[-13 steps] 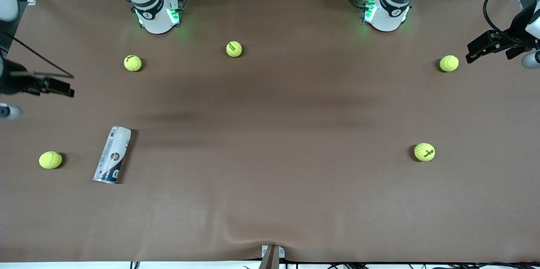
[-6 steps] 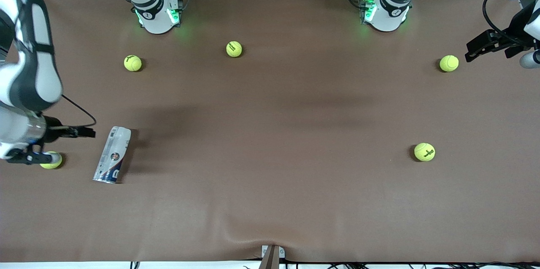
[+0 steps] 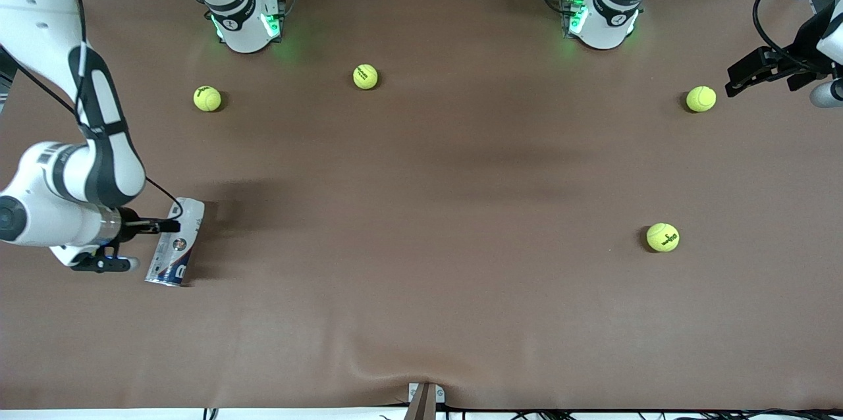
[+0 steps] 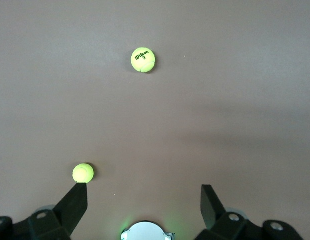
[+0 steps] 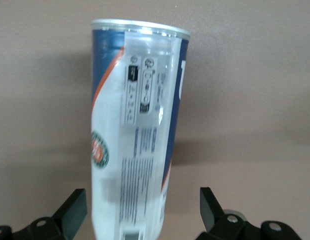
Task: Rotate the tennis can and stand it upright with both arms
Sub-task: 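Close the right gripper around the middle of the tennis can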
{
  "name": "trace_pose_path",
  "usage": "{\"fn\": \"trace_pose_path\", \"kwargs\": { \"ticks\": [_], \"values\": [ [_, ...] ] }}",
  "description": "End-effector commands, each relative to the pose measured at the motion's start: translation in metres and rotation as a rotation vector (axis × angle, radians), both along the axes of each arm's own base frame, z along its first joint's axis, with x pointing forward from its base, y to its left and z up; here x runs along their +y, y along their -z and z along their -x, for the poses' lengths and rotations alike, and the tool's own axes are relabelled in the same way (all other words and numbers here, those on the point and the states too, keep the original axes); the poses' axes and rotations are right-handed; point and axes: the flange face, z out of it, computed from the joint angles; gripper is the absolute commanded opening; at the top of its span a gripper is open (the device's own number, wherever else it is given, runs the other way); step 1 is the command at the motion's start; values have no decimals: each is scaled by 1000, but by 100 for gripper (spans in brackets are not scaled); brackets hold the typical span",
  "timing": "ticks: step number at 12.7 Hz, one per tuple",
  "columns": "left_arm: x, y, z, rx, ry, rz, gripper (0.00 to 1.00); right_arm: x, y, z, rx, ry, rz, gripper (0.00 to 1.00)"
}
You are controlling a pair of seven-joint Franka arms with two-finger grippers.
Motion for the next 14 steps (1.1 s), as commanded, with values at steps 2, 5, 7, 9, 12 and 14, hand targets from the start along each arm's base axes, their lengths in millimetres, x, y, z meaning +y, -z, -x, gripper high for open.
{"fn": "trace_pose_path", "kwargs": {
  "ticks": [2,5,7,9,12,14],
  "values": [
    [1,-2,3,8,5,0,100,-1,19,-4,-13,-10,-6,100],
    [1,-2,3,8,5,0,100,-1,34,-5,-16,-7,-6,100],
    [1,-2,2,8,7,1,100,-1,38,-4,-10,-7,-7,100],
    [-1,-2,2,7,10,1,100,-2,40,-4,-11,-7,-7,100],
    [0,-2,2,9,10,2,100,-1,39,-5,-14,-29,-12,66],
    [1,-1,2,10,12,3,100,4,28,-10,-31,-99,-21,66]
  ]
}}
